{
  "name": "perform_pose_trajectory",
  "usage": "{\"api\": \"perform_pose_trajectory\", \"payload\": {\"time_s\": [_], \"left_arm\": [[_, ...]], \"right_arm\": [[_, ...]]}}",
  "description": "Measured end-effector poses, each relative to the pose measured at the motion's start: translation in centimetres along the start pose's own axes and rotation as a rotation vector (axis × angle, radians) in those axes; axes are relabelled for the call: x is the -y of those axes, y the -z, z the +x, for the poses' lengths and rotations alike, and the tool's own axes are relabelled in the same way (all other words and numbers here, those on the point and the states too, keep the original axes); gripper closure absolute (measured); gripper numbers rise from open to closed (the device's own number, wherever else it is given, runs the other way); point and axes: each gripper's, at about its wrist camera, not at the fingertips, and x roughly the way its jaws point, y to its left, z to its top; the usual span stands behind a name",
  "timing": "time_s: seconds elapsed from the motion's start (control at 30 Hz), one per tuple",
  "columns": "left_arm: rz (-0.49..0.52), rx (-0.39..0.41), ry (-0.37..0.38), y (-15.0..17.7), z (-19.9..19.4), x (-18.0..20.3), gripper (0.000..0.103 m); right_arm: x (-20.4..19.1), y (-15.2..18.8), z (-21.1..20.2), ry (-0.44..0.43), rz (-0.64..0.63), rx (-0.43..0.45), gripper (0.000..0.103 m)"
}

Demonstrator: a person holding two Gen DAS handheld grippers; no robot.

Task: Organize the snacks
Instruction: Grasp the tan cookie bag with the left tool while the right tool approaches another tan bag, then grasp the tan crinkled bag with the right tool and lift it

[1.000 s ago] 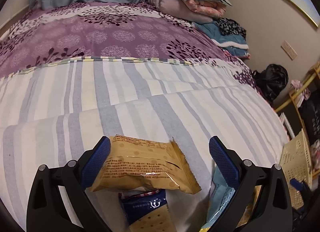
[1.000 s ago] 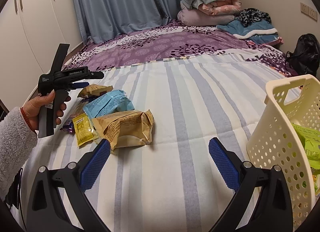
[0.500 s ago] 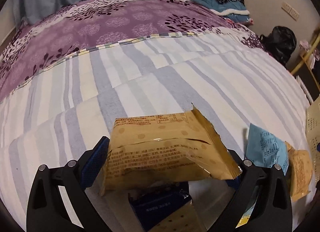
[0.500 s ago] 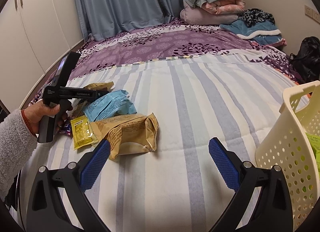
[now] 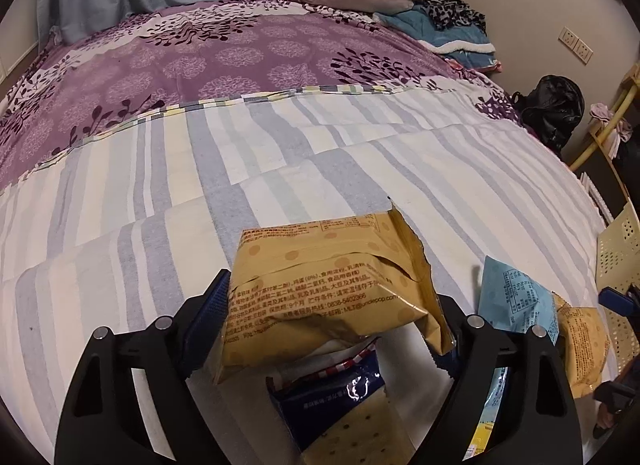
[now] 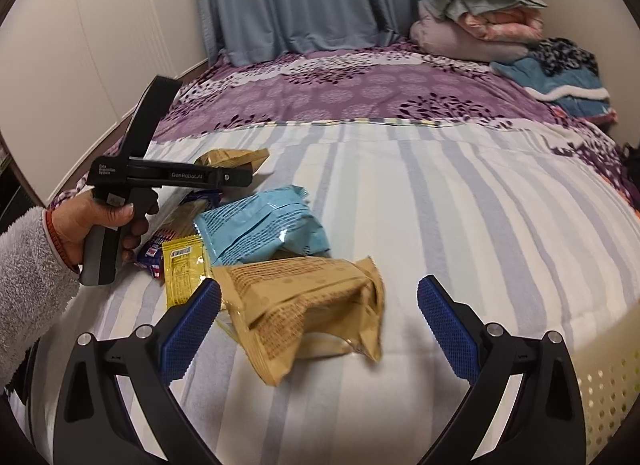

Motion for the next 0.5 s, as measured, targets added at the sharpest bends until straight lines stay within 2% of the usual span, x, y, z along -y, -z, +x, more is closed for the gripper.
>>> {"api": "perform_pose_trajectory", "payload": {"time_s": [0.13,0.3,0.4,0.5], "left_arm": [[-0.003,0.022,0.012,0.2,-0.9,0.0,0.022],[0.016,0.043,0.019,0.2,-2.1,0.6,0.022],[0.022,0.04,0.016,0.2,-2.2,0.7,0.022],[0.008,0.053,0.022,0.3,-2.8,0.7,0.023]], "right_arm": [[-0.1,0.1,1.7,-0.001,-0.02,-0.034,0.005],[0.9,0.2,3.4,-0.044,0.048,-0.082,0.005],[1.4,0.4,3.7,-0.076,0.097,-0.091,0.005],[1.3,0.6,3.1,-0.07,0.093,-0.073,0.006]]}}
